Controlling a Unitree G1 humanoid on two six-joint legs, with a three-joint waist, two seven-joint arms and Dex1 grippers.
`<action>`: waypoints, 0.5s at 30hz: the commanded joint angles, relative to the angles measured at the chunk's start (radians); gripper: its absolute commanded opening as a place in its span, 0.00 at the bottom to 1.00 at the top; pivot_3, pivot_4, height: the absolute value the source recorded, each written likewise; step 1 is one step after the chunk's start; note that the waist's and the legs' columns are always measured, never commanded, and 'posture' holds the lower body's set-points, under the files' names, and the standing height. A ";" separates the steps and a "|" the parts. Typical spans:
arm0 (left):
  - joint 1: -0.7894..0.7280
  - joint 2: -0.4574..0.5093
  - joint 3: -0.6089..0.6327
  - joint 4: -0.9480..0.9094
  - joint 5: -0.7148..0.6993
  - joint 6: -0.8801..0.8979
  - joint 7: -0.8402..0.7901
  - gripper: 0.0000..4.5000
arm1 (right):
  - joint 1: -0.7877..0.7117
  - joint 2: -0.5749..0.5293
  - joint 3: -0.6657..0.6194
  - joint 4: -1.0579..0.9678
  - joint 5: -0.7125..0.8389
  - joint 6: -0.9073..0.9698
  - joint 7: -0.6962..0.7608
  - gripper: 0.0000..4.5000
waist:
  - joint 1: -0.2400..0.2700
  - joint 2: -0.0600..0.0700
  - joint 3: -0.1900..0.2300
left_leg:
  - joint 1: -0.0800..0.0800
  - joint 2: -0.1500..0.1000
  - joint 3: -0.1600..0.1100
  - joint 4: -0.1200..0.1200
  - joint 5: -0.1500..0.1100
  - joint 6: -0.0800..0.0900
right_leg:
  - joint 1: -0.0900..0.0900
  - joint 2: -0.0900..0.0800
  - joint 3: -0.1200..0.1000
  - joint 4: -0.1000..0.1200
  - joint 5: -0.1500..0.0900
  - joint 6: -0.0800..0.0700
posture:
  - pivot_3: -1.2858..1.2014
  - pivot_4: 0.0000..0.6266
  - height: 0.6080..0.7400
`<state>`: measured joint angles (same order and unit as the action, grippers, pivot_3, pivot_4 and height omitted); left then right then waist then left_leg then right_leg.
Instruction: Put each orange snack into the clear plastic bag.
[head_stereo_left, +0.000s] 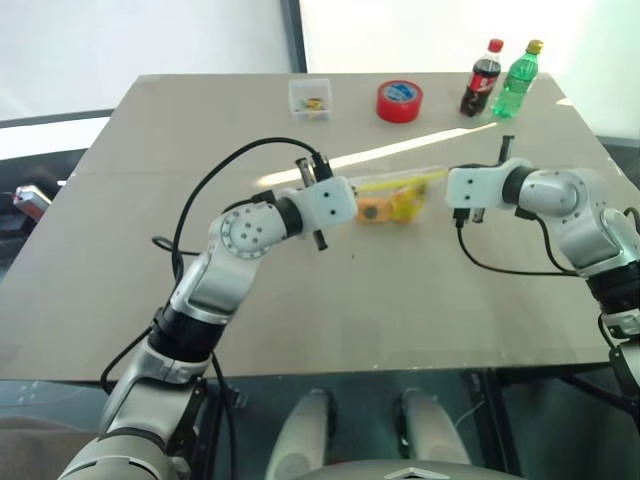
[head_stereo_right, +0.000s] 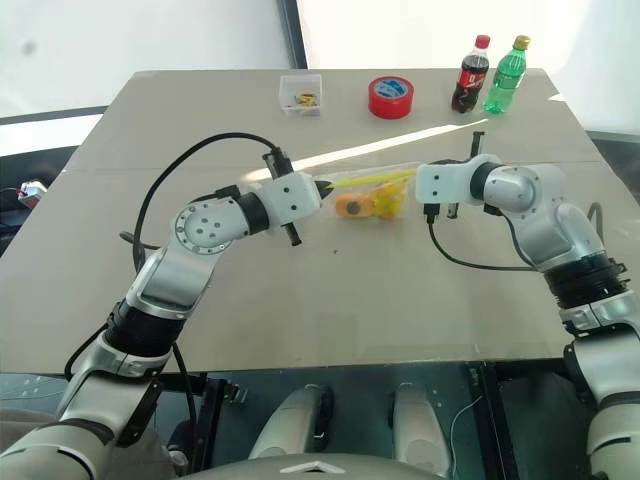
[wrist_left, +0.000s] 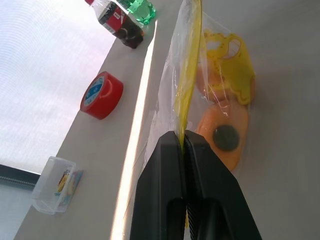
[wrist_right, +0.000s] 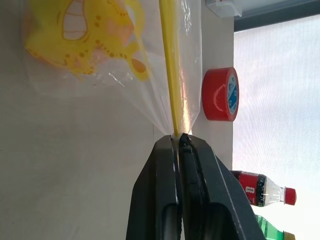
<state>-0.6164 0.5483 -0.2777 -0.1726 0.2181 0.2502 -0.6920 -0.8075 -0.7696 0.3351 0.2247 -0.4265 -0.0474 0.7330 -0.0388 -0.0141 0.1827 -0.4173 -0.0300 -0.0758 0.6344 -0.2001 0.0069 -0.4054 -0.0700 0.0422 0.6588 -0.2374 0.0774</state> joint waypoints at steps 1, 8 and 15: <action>-0.029 -0.003 0.050 0.024 0.030 -0.026 0.070 0.00 | -0.010 -0.011 -0.079 0.007 0.001 0.005 -0.066 0.01 | 0.000 0.000 0.000 | 0.000 0.000 0.000 0.000 0.000 0.000 | 0.000 0.000 0.000 0.000 0.000 0.000 | 0.52 0.24 1.00; -0.126 -0.046 0.169 0.069 -0.017 -0.065 0.203 0.00 | -0.060 -0.003 -0.189 -0.039 0.089 0.008 -0.128 0.01 | 0.001 0.000 0.000 | 0.000 0.000 0.000 0.001 0.000 0.000 | 0.000 0.000 0.000 0.000 0.000 0.000 | 0.52 0.24 1.00; 0.068 -0.018 0.144 -0.063 -0.116 0.026 0.074 0.07 | 0.147 -0.024 -0.230 -0.265 0.247 0.171 0.045 0.00 | 0.001 0.000 0.000 | -0.001 0.000 0.000 0.000 0.000 0.000 | 0.000 0.000 0.000 -0.002 0.000 0.000 | 0.52 0.24 1.00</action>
<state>-0.5783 0.5104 -0.1597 -0.1731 0.1235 0.2407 -0.5966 -0.6994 -0.7662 0.1474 -0.0028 -0.2060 0.0758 0.7480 -0.0379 -0.0144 0.1825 -0.4179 -0.0297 -0.0759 0.6345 -0.2003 0.0072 -0.4049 -0.0702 0.0426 0.6569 -0.2375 0.0774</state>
